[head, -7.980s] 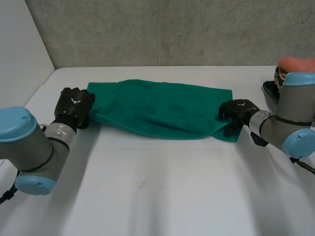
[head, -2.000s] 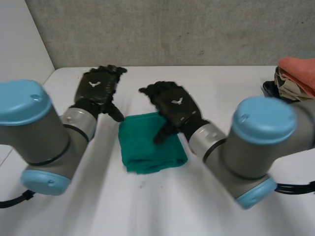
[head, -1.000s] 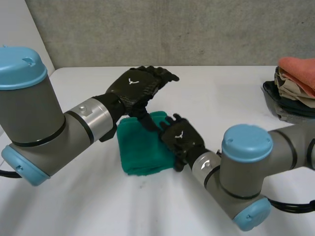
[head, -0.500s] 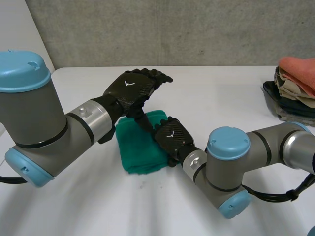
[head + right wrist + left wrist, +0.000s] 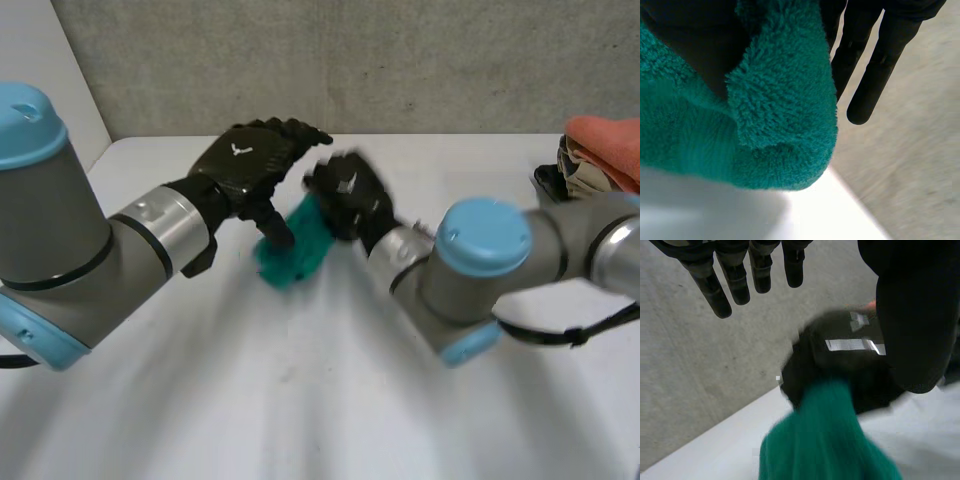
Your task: Fold the laundry.
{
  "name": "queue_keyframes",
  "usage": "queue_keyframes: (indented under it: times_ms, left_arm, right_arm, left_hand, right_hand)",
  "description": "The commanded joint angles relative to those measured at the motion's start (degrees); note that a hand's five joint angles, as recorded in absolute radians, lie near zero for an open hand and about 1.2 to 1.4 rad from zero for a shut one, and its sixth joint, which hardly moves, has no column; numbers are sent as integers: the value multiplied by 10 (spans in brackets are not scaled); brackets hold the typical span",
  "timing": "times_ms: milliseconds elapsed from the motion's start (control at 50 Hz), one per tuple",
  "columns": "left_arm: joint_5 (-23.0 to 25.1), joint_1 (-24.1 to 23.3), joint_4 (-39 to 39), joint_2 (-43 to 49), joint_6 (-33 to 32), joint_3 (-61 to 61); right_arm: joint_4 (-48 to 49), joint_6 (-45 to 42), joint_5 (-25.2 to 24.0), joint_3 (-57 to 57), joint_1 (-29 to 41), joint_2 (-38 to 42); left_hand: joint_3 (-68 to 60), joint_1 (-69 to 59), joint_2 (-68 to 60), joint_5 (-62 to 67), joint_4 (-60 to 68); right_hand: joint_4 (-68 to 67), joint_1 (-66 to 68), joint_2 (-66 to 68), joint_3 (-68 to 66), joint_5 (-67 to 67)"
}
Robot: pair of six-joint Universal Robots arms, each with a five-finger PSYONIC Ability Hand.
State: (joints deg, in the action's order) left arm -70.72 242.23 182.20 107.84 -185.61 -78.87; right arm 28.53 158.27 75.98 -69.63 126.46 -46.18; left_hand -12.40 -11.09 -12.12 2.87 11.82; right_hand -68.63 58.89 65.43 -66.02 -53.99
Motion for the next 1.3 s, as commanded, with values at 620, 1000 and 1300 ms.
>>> queue_keyframes:
  times_ms: [620,1000,1300]
  left_arm:
    - [-6,-39,38,-35,19,5]
    - [-8,-53,37,-38,21,4]
    - [-9,-66,35,-69,26,6]
  right_arm:
    - [207,251,-289,102,-597,66]
    - [78,259,-238,71,-622,-17]
    - [-119,-95,12,39,-634,-186]
  left_hand:
    - [-37,-50,-40,32,43]
    - [-39,-52,-42,34,45]
    - [-39,-52,-42,34,45]
  right_hand:
    - [-114,211,146,-140,-160]
    - [543,-446,-511,517,497]
    - [586,-489,-554,560,540]
